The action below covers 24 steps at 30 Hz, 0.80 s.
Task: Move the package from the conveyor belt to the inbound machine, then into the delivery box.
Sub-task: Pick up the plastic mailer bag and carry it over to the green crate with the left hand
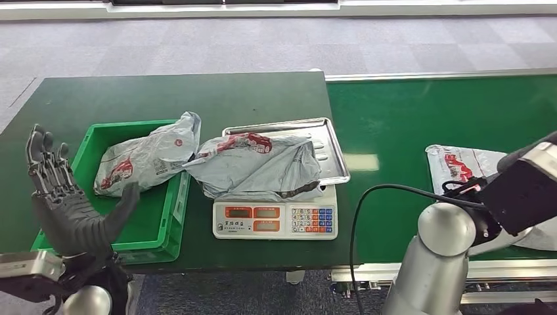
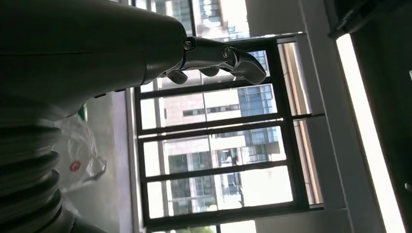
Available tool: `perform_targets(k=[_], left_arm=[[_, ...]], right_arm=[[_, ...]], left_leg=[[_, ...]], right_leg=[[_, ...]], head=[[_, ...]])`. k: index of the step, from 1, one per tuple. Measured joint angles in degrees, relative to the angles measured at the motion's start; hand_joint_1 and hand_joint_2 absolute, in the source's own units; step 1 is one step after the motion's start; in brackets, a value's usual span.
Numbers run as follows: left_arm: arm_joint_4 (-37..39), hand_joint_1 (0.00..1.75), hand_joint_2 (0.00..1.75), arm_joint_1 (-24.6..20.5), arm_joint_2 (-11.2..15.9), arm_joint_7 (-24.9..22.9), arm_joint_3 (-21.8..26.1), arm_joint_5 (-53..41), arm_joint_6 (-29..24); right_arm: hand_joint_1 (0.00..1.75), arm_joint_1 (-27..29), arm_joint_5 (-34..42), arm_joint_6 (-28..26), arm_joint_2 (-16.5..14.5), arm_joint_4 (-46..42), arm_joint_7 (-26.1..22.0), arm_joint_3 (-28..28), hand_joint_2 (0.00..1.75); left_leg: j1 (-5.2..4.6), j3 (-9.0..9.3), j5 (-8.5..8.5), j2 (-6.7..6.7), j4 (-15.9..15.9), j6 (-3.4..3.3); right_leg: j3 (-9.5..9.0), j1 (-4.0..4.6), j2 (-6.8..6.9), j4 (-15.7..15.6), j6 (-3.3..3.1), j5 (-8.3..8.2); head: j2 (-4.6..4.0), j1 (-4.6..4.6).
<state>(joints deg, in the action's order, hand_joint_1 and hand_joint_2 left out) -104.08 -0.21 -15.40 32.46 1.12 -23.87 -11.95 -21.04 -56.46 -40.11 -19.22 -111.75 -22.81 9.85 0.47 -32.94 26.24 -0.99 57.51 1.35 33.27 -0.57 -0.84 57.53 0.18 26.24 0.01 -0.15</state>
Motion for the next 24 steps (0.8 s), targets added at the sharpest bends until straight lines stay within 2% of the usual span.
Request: perform_targets(k=[6,12,17,24], left_arm=[[4.9,0.0,1.75,-11.1,0.7,-7.8,-2.6,-15.6,0.1],[14.4,0.0,1.75,-19.9,3.1,-13.5,-9.4,-29.1,3.0],[25.5,0.0,1.75,-25.7,4.1,-14.3,-15.3,-37.6,5.8],[44.1,0.0,1.75,-32.6,4.1,-11.6,-21.9,-40.4,11.3]], right_arm=[[0.0,1.6,1.2,0.1,0.0,-0.6,-0.3,1.0,0.0],[0.0,2.1,-1.5,0.1,0.0,0.2,2.6,1.1,0.0],[0.0,2.1,-4.6,0.2,0.0,1.6,5.9,-0.1,0.0],[0.0,1.9,-6.3,0.2,0.0,4.5,7.1,-2.0,0.0]], left_leg=[[0.0,0.01,-0.09,0.0,0.0,0.02],[-0.01,-0.01,-0.1,-0.01,0.0,0.02],[-0.01,-0.02,-0.1,0.0,0.0,0.01],[-0.02,-0.02,-0.1,0.01,0.0,0.02]], right_leg=[[-0.01,-0.02,-0.01,0.0,0.03,-0.13],[-0.02,-0.03,-0.01,0.0,0.04,-0.16],[0.0,-0.04,-0.02,0.0,0.04,-0.16],[0.0,-0.03,-0.04,0.0,0.04,-0.16]], head=[[-0.01,0.0],[-0.01,0.0],[-0.01,0.0],[0.01,-0.01]])
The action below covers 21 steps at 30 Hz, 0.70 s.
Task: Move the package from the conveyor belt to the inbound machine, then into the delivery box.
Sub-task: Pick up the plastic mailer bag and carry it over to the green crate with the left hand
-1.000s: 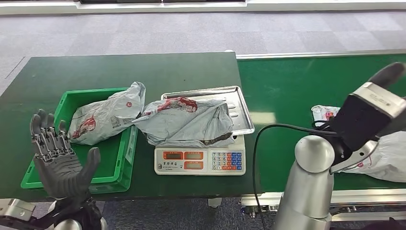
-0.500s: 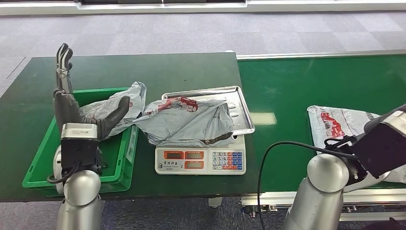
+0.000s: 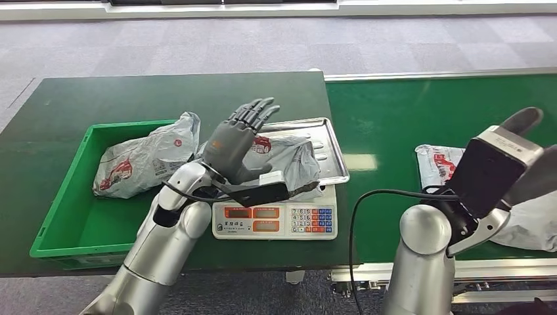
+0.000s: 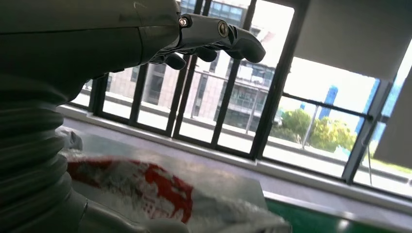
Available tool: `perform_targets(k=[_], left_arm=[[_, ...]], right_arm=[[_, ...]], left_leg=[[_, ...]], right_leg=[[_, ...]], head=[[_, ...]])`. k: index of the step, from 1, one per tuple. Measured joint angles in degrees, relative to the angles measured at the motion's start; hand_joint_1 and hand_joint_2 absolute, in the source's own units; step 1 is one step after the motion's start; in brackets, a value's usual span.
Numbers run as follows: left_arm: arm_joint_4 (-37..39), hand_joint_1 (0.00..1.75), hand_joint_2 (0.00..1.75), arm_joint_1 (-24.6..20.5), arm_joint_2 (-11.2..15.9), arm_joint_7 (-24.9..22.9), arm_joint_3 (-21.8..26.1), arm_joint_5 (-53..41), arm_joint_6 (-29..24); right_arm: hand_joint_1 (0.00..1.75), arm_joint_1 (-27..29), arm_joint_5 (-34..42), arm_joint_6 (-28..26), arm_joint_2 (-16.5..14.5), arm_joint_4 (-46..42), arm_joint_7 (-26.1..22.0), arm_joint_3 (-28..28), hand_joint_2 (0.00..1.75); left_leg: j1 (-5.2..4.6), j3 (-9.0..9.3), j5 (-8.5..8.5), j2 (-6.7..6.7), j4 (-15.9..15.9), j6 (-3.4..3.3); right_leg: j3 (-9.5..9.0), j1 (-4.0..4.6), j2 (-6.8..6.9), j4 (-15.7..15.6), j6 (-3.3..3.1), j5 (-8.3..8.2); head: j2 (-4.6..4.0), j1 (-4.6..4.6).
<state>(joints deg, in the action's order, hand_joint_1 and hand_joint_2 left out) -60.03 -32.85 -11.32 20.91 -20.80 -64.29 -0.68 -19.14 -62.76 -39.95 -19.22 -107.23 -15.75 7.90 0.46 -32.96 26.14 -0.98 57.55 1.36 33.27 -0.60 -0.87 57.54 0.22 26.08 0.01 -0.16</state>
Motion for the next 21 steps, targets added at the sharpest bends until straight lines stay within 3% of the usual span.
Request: perform_targets(k=[5,11,15,19,21], left_arm=[[12.4,0.0,1.75,-2.9,-0.8,2.3,-3.7,-0.3,0.9],[21.1,0.0,1.75,-5.3,-2.1,2.7,-6.0,-0.1,0.1],[24.4,1.34,1.75,-6.5,-2.7,2.5,-7.1,-0.2,0.1],[26.4,1.75,1.75,-7.4,-3.0,2.6,-7.7,-0.2,0.1],[27.4,1.75,1.75,-7.9,-3.2,2.9,-7.9,0.2,0.1]], right_arm=[[0.0,0.0,0.0,0.0,0.0,1.5,-0.2,-0.2,0.0],[0.0,0.0,-0.1,0.0,0.0,2.1,-0.2,-0.2,0.0],[0.0,0.0,0.1,0.0,0.0,2.2,-0.4,0.1,0.0],[0.0,0.1,0.3,0.0,0.0,2.2,-0.7,0.4,0.0],[0.0,0.1,0.3,0.0,0.0,2.2,-0.8,0.6,0.0]], left_leg=[[0.0,-0.01,0.0,0.0,0.0,0.0],[0.0,-0.03,0.0,-0.02,0.0,0.0],[0.0,-0.03,0.0,-0.02,0.0,0.0],[0.0,-0.03,-0.01,-0.03,0.0,-0.01],[0.0,-0.02,-0.01,-0.02,0.0,-0.02]], right_leg=[[0.01,0.0,0.0,0.0,0.0,0.0],[0.01,0.0,0.0,0.0,0.01,0.01],[0.01,0.0,0.0,0.0,0.01,0.01],[-0.01,-0.01,0.0,0.0,0.0,0.01],[-0.01,-0.01,0.0,0.0,0.0,0.01]], head=[[-0.01,0.01],[-0.01,0.01],[-0.01,0.01],[-0.01,0.01],[-0.01,0.01]])
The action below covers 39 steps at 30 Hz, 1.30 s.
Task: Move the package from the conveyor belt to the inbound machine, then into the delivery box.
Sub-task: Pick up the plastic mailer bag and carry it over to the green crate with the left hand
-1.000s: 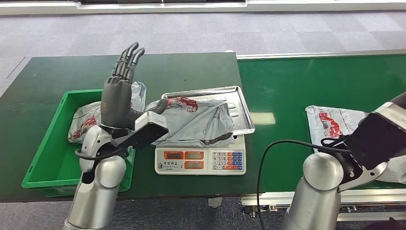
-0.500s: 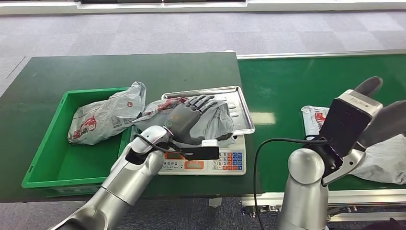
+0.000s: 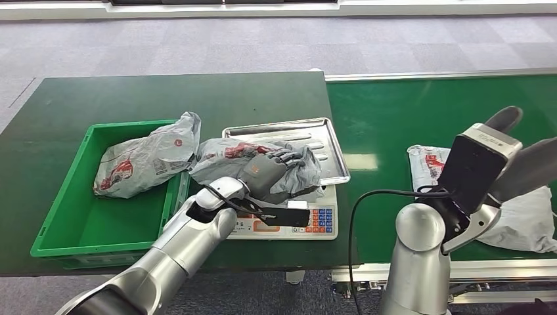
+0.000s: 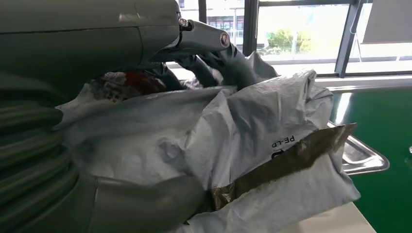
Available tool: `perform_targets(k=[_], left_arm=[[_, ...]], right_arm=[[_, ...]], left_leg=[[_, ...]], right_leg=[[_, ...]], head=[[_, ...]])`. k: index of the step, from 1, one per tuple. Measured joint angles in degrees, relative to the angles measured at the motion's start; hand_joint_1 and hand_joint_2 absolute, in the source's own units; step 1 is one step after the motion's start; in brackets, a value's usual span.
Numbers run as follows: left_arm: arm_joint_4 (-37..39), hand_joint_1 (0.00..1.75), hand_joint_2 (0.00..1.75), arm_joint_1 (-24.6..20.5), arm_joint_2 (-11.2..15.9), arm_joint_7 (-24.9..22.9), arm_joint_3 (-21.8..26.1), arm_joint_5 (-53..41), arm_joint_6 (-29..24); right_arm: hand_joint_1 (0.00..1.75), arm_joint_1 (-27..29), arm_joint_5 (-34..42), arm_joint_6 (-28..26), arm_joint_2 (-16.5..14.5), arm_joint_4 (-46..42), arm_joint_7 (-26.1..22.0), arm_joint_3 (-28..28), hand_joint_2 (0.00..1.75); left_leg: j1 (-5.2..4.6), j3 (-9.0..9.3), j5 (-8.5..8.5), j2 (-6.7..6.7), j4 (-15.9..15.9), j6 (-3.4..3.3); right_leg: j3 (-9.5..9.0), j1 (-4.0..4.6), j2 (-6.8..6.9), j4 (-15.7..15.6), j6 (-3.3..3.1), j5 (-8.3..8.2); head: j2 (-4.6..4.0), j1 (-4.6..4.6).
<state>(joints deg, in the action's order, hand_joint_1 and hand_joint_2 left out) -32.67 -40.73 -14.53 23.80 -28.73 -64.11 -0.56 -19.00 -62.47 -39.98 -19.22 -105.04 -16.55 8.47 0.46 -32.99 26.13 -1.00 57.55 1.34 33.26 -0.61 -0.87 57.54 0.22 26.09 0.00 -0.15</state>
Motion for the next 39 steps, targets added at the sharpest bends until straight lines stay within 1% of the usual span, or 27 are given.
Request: perform_targets(k=[9,17,21,23,25,28,29,31,33,35,39], left_arm=[[2.4,1.75,1.75,-1.6,-0.4,2.1,-0.5,3.1,0.1],[2.8,1.75,1.75,-1.9,-0.5,2.5,-0.5,3.7,0.1],[2.5,1.75,1.75,-2.0,-0.4,3.7,-0.4,6.4,-1.5],[0.9,1.75,1.75,-1.9,-0.1,4.2,0.1,9.6,-4.7],[-2.8,1.75,1.75,-1.6,0.7,3.3,2.1,13.4,-10.5],[-11.6,1.75,1.75,-1.1,2.8,-1.5,7.7,16.3,-22.4],[-14.7,1.75,1.75,-1.0,3.8,-3.7,9.9,15.6,-26.0],[-20.6,1.75,1.75,-0.6,5.8,-8.1,14.4,12.4,-31.4],[-25.5,1.75,1.75,-0.1,7.8,-11.3,18.5,8.7,-34.3],[-29.0,1.75,1.75,0.6,9.2,-13.2,21.9,5.9,-35.6],[-33.6,1.75,1.75,2.3,10.3,-15.1,27.0,2.9,-37.1]], right_arm=[[0.0,0.4,1.1,0.0,0.0,0.0,-1.4,0.9,0.0],[0.0,0.5,1.2,0.0,0.0,0.0,-1.7,1.7,0.0],[0.0,0.7,1.2,0.0,0.0,0.0,-1.7,2.0,0.0],[0.0,1.0,1.3,0.0,0.1,-0.2,-1.7,2.2,0.0],[0.0,1.7,1.4,0.0,0.2,-0.9,-1.7,2.6,0.0],[0.0,2.9,2.0,-0.1,0.5,-2.5,-1.7,3.3,0.0],[0.0,3.2,2.1,-0.1,0.5,-2.9,-1.7,3.5,0.0],[0.0,3.5,2.2,-0.1,0.6,-3.4,-1.7,3.8,0.0],[0.0,3.7,1.9,-0.1,0.6,-3.6,-1.5,3.9,0.0],[0.0,3.8,1.3,-0.1,0.7,-3.6,-1.0,3.9,0.0],[0.0,3.7,0.0,-0.1,0.7,-3.6,0.3,3.4,0.0]], left_leg=[[0.0,0.01,0.0,0.01,0.0,0.0],[0.0,0.0,0.0,0.02,0.0,0.0],[0.0,0.0,0.0,0.01,0.0,0.0],[0.0,-0.02,0.0,0.01,0.0,0.0],[0.0,-0.04,0.0,0.02,0.0,0.01],[0.01,-0.05,0.01,0.13,0.0,0.02],[0.03,-0.04,0.01,0.17,0.0,0.02],[0.06,-0.02,0.01,0.23,-0.1,0.04],[0.08,-0.01,-0.01,0.23,-0.1,0.07],[0.09,-0.01,-0.03,0.19,-0.1,0.09],[0.09,-0.02,-0.04,0.16,-0.1,0.09]], right_leg=[[0.02,0.0,-0.01,0.0,0.0,0.0],[0.03,0.01,-0.01,0.0,0.0,0.0],[0.03,0.01,-0.01,0.0,0.0,0.0],[0.03,0.01,0.0,0.0,0.0,0.0],[0.05,0.01,-0.03,0.0,-0.01,-0.01],[0.12,0.02,-0.16,0.0,-0.02,-0.01],[0.14,0.03,-0.2,0.0,-0.02,-0.01],[0.15,0.04,-0.24,0.0,-0.03,-0.01],[0.15,0.08,-0.23,0.0,-0.04,0.0],[0.15,0.12,-0.21,0.0,-0.05,0.01],[0.12,0.11,-0.19,0.0,-0.05,0.01]], head=[[0.0,0.0],[0.01,0.0],[0.01,-0.01],[0.01,-0.01],[0.01,-0.01],[0.0,-0.01],[0.0,-0.01],[0.0,0.0],[0.0,0.0],[0.0,0.0],[0.0,0.0]])
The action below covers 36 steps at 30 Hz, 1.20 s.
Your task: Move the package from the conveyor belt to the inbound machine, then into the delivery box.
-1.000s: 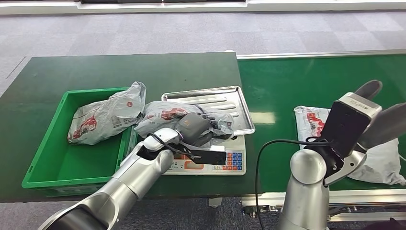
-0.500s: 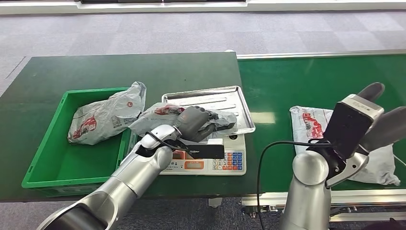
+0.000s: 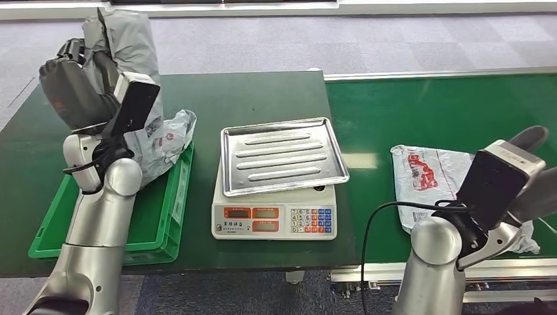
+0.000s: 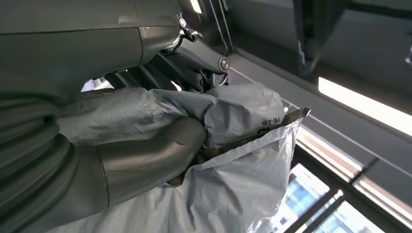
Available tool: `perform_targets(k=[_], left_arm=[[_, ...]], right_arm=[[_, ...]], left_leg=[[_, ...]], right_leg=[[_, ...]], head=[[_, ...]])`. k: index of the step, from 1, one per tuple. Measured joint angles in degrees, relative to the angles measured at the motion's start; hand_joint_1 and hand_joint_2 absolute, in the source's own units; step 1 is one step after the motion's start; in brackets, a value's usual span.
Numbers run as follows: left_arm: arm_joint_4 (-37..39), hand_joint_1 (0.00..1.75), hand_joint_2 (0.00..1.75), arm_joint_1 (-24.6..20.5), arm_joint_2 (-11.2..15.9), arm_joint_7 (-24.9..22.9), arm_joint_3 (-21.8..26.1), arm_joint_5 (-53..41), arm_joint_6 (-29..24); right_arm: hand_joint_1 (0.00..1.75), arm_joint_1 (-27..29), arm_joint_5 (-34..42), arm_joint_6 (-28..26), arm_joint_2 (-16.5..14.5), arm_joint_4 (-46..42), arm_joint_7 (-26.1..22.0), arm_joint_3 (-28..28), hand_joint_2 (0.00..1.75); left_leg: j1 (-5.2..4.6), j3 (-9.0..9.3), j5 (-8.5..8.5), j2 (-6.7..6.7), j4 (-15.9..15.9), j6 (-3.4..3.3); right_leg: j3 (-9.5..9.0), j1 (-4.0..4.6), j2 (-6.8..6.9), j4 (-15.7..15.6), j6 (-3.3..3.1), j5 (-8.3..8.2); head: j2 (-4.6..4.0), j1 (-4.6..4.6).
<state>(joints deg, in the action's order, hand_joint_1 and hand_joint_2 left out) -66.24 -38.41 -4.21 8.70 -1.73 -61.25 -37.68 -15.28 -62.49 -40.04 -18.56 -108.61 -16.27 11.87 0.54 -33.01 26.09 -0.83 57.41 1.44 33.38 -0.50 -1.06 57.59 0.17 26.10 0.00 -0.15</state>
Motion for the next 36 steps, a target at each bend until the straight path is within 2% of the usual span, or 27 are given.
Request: perform_targets(k=[3,5,6,9,10,12,14,18,20,22,24,26,29,30,31,33,35,36], left_arm=[[-1.8,1.75,1.75,1.1,0.3,-1.5,3.0,-3.3,-0.9],[-2.3,1.75,1.75,1.5,0.4,-4.2,5.0,-9.6,-1.4],[-2.4,1.51,1.75,1.7,0.5,-5.9,6.1,-13.6,-1.4],[-0.6,0.2,1.75,1.7,1.5,-11.5,8.6,-24.2,0.9],[0.6,0.0,1.75,1.7,1.9,-13.6,8.9,-26.2,2.0],[3.5,0.0,1.75,1.6,2.7,-16.7,9.0,-27.3,3.3],[6.4,0.0,1.75,1.6,3.1,-17.7,8.8,-27.4,3.4],[11.2,0.0,0.0,1.4,3.6,-19.4,6.9,-27.4,3.1],[13.3,0.0,0.0,1.3,3.7,-20.2,5.6,-27.2,2.7],[14.6,0.0,0.0,1.3,3.6,-18.2,4.9,-25.7,1.1],[15.1,0.0,0.0,1.3,3.2,-13.9,4.9,-21.5,-0.9],[13.6,0.0,0.0,1.8,2.2,-6.1,5.3,-12.6,-0.8],[3.7,0.0,0.0,4.7,-1.0,14.0,6.8,15.6,7.7],[-1.2,0.0,0.0,6.1,-2.3,19.7,7.1,27.1,11.9],[-6.3,0.0,0.0,7.7,-3.4,23.0,7.1,37.2,15.8],[-17.0,0.0,0.0,11.5,-5.4,24.4,7.1,51.4,22.2],[-25.7,0.0,0.0,15.0,-6.6,24.2,6.8,56.6,26.6],[-27.6,0.0,0.0,15.8,-6.8,24.4,6.7,57.1,27.6]], right_arm=[[0.0,0.0,-0.8,0.0,0.0,0.0,0.8,-0.7,0.0],[0.0,-0.1,-1.2,0.0,0.0,0.0,1.2,-1.1,0.0],[0.0,-0.1,-1.3,0.0,0.0,0.0,1.3,-1.2,0.0],[0.0,-0.2,-1.3,0.0,0.0,0.0,1.6,-1.8,0.0],[0.0,-0.2,-1.4,0.0,0.0,0.0,1.7,-2.1,0.0],[0.0,-0.3,-1.5,0.0,0.0,0.2,1.8,-2.5,0.0],[0.0,-0.3,-1.6,0.0,0.0,0.3,1.7,-2.7,0.0],[0.0,-0.4,-1.1,0.0,0.0,0.7,1.1,-3.3,0.0],[0.0,-0.4,-1.0,0.0,0.0,0.9,0.9,-3.5,0.0],[0.0,-0.4,-1.1,0.0,0.0,1.1,1.0,-3.6,0.0],[0.0,-0.4,-1.3,0.0,0.0,1.2,1.1,-3.6,0.0],[0.0,-0.4,-0.8,0.0,0.0,1.2,0.7,-3.6,0.0],[0.0,-0.4,3.1,0.0,0.0,1.7,-1.9,-3.7,0.0],[0.0,-0.4,5.0,0.0,0.0,2.1,-3.2,-3.7,0.0],[0.0,-0.4,6.6,0.1,0.0,2.7,-4.3,-3.8,0.0],[0.0,-0.3,7.9,0.1,0.0,3.7,-5.4,-3.9,0.0],[0.0,-0.3,7.3,0.1,0.0,4.5,-5.4,-3.9,0.0],[0.0,-0.3,7.0,0.1,0.0,4.6,-5.4,-3.9,0.0]], left_leg=[[0.0,-0.01,0.0,-0.01,0.0,0.0],[-0.01,-0.01,0.0,-0.02,0.0,-0.01],[-0.02,-0.01,0.0,-0.02,0.0,-0.01],[-0.04,0.01,0.01,-0.02,0.0,-0.01],[-0.05,0.01,0.01,-0.01,0.0,-0.01],[-0.04,0.02,0.0,0.0,0.0,-0.01],[-0.02,0.02,-0.01,-0.01,0.0,0.0],[-0.03,0.02,-0.02,-0.08,0.0,0.01],[-0.04,0.01,-0.02,-0.07,0.0,0.01],[-0.04,0.01,-0.02,-0.07,0.0,0.0],[-0.05,0.01,-0.01,-0.07,0.0,0.0],[-0.05,0.0,-0.01,-0.08,0.0,0.0],[-0.05,-0.04,0.01,-0.08,0.0,-0.02],[-0.05,-0.05,0.03,-0.06,0.0,-0.03],[-0.06,-0.04,0.08,0.01,0.0,-0.04],[-0.07,0.01,0.17,0.19,0.0,-0.08],[-0.07,0.03,0.2,0.23,0.0,-0.09],[-0.07,0.03,0.2,0.22,0.0,-0.09]], right_leg=[[-0.02,-0.05,0.01,0.0,0.0,0.0],[-0.02,-0.07,0.01,0.0,0.0,0.0],[-0.02,-0.07,0.01,0.0,0.01,0.0],[-0.01,-0.07,0.01,0.0,0.01,0.0],[-0.01,-0.07,0.01,0.0,0.0,0.0],[0.0,-0.06,0.01,0.0,0.0,-0.01],[0.0,-0.05,0.02,0.0,-0.01,-0.02],[-0.02,-0.05,0.07,0.0,-0.01,-0.02],[-0.02,-0.05,0.07,0.0,-0.01,-0.02],[0.0,-0.06,0.07,0.0,-0.01,-0.02],[0.0,-0.06,0.07,0.0,-0.01,-0.02],[0.0,-0.06,0.08,0.0,-0.01,-0.02],[-0.02,-0.06,0.09,0.0,0.0,-0.01],[-0.02,-0.07,0.07,-0.1,0.0,-0.01],[-0.02,-0.08,-0.01,-0.1,0.0,-0.01],[0.02,-0.1,-0.17,-0.1,0.01,0.0],[0.03,-0.1,-0.18,-0.1,0.02,0.05],[0.02,-0.1,-0.16,-0.1,0.03,0.06]], head=[[0.0,0.0],[0.0,0.0],[0.0,0.0],[0.0,0.0],[0.0,0.0],[0.0,0.0],[0.0,0.0],[0.0,-0.01],[0.0,-0.01],[0.0,-0.02],[0.0,-0.02],[0.0,-0.01],[0.0,-0.02],[0.0,-0.02],[0.01,-0.02],[0.01,-0.02],[0.0,-0.02],[0.0,-0.02]])
